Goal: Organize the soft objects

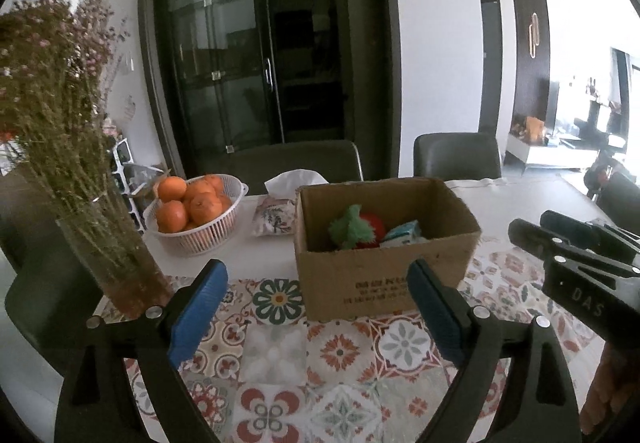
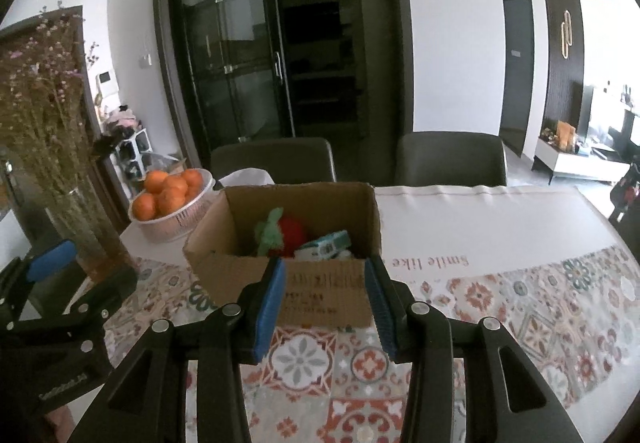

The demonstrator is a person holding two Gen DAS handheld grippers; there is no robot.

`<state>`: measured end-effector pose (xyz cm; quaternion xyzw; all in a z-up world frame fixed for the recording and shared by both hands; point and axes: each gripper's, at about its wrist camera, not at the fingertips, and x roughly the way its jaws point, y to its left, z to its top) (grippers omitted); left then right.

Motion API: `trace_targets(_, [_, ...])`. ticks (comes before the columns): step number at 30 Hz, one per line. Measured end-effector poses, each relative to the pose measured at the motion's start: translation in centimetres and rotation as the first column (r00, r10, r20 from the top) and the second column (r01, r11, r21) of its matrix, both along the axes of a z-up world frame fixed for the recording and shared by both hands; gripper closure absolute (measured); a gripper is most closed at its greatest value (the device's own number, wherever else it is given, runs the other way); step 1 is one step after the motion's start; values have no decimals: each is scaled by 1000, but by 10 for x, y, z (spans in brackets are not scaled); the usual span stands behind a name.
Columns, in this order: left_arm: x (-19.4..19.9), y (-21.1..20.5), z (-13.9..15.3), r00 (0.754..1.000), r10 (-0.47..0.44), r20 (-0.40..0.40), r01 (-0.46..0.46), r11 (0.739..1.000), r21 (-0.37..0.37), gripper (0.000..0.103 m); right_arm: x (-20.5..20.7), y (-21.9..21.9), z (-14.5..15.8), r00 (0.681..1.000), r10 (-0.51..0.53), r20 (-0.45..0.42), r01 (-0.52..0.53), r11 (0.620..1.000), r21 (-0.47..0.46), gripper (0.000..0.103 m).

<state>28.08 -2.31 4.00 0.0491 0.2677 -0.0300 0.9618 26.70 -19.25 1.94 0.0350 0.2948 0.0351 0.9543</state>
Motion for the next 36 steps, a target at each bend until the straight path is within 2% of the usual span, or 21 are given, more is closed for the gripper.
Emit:
trace_targets(6, [-40,1,9,1000,-2,26,3,1000,-6,9,-42,3,7,1000,-6,8,6,1000,-10,55])
trace_targets(9, [-57,1,12,1000,-7,30,7,1000,-12,7,-64,3,11,1000,-17,19,17,1000,-17,48])
trace_targets(12, [-75,1,16,999,-13,40,13,1000,-15,7,-84,3,19,999,-26,37,27,999,-27,46])
trace_targets(18, [-113,1,25,997,-26,72,27,1000,-12,2,-126,3,31,996,-53,73,56,997,-45,33])
trace_targets(26, [-158,2,31,993,-29,113,29,1000,9,0,-172,-1,34,992,-92,89,96,995,-40,29])
trace_targets(36, [-194,2,24,994,-48,102,47,999,9,0,-215,-2,28,991,-100,84,104,994,-43,24])
